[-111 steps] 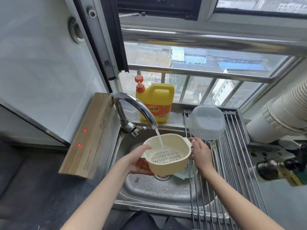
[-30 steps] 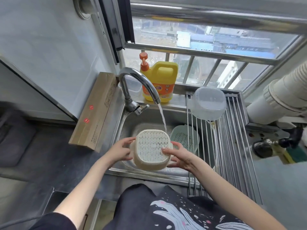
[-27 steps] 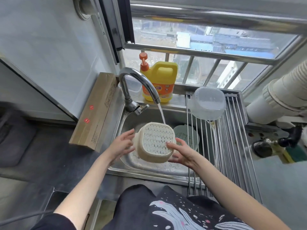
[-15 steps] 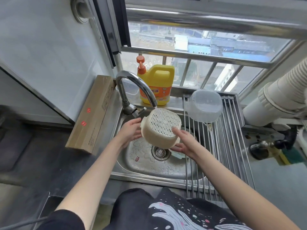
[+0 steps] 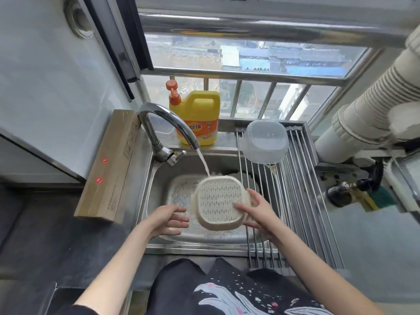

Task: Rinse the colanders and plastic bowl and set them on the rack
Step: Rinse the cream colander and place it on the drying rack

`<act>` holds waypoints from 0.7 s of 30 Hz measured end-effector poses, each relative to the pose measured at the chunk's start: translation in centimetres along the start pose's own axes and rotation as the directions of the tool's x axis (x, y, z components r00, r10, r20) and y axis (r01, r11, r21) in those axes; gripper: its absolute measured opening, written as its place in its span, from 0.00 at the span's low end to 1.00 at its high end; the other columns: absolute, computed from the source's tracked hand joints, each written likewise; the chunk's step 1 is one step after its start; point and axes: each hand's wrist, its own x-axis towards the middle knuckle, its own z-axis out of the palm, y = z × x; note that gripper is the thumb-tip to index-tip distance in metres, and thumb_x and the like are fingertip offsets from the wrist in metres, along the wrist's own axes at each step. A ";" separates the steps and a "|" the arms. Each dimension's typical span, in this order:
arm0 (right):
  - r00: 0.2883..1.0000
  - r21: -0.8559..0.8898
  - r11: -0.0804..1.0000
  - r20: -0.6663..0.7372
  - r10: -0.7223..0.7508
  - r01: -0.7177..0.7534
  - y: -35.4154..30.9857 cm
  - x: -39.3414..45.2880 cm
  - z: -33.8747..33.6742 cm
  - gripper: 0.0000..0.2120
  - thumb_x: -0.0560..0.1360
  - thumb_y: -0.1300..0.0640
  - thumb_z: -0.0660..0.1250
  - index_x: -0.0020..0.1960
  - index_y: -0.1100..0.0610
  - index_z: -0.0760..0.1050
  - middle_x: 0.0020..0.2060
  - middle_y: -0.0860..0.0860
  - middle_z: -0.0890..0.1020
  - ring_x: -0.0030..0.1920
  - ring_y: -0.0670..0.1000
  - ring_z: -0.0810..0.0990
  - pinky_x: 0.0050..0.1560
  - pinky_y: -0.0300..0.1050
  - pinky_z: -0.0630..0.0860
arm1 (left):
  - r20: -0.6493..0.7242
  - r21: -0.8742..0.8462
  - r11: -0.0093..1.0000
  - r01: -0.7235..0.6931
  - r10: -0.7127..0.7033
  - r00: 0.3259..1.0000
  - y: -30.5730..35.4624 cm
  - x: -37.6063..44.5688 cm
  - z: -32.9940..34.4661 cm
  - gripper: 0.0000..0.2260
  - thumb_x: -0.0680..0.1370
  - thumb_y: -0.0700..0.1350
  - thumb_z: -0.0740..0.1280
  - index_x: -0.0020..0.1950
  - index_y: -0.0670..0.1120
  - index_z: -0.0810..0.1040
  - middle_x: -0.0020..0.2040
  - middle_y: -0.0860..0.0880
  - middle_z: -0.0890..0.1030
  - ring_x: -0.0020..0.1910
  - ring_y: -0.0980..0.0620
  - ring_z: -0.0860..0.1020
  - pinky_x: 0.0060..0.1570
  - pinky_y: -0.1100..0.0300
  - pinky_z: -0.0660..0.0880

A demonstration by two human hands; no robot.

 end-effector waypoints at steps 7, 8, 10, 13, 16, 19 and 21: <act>0.973 0.106 0.992 -0.226 -0.047 0.072 -3.5 -1.7 -11.3 0.31 0.74 0.56 0.69 0.74 0.54 0.63 0.60 0.52 0.80 0.57 0.51 0.79 0.49 0.52 0.78 | -0.074 0.328 0.944 0.049 -0.025 0.997 0.5 2.0 1.3 0.15 0.80 0.50 0.59 0.63 0.46 0.72 0.53 0.47 0.82 0.45 0.52 0.80 0.38 0.60 0.75; 0.967 0.105 0.991 -0.251 -0.051 0.080 -4.0 -1.7 -12.4 0.26 0.76 0.57 0.67 0.72 0.55 0.66 0.58 0.51 0.81 0.57 0.51 0.79 0.52 0.52 0.77 | -0.061 0.345 0.937 0.054 -0.035 0.998 0.8 2.3 1.8 0.14 0.80 0.49 0.59 0.63 0.45 0.72 0.52 0.48 0.81 0.44 0.52 0.79 0.39 0.59 0.74; 0.955 0.081 0.993 -0.291 -0.063 0.090 -4.8 -1.4 -13.7 0.20 0.77 0.56 0.65 0.68 0.55 0.72 0.55 0.51 0.83 0.58 0.52 0.79 0.52 0.51 0.77 | -0.040 0.414 0.909 0.055 -0.043 0.998 1.3 2.9 2.9 0.14 0.80 0.48 0.59 0.64 0.45 0.72 0.50 0.48 0.80 0.42 0.52 0.78 0.40 0.60 0.72; 0.947 0.032 0.996 -0.316 -0.067 0.081 -5.5 -0.3 -14.3 0.19 0.77 0.58 0.66 0.68 0.55 0.72 0.55 0.52 0.83 0.56 0.51 0.81 0.47 0.48 0.78 | -0.010 0.540 0.841 0.025 -0.024 1.000 2.2 3.9 4.6 0.15 0.81 0.48 0.57 0.65 0.45 0.71 0.52 0.48 0.78 0.42 0.53 0.77 0.38 0.61 0.71; 0.956 0.021 0.998 -0.289 -0.048 0.057 -5.4 0.9 -14.1 0.25 0.77 0.61 0.66 0.72 0.56 0.67 0.57 0.54 0.82 0.53 0.50 0.82 0.45 0.44 0.77 | 0.001 0.606 0.795 -0.020 0.025 1.000 3.0 5.5 6.3 0.14 0.81 0.46 0.56 0.64 0.43 0.71 0.55 0.46 0.77 0.45 0.52 0.76 0.36 0.62 0.71; 0.949 0.072 0.993 -0.309 -0.063 0.089 -5.1 2.1 -13.5 0.23 0.78 0.63 0.63 0.73 0.60 0.66 0.61 0.57 0.79 0.58 0.52 0.79 0.55 0.47 0.77 | -0.001 0.597 0.801 -0.040 0.051 0.999 3.8 7.2 8.3 0.11 0.80 0.44 0.57 0.60 0.43 0.72 0.54 0.43 0.76 0.43 0.50 0.75 0.36 0.60 0.70; 0.929 -0.001 0.996 -0.362 -0.081 0.087 -4.5 2.7 -13.1 0.21 0.79 0.60 0.63 0.71 0.59 0.68 0.61 0.56 0.79 0.61 0.53 0.78 0.63 0.52 0.74 | -0.022 0.527 0.850 -0.004 0.018 1.000 4.0 8.4 9.8 0.06 0.80 0.44 0.58 0.54 0.44 0.70 0.51 0.44 0.74 0.45 0.48 0.75 0.42 0.57 0.72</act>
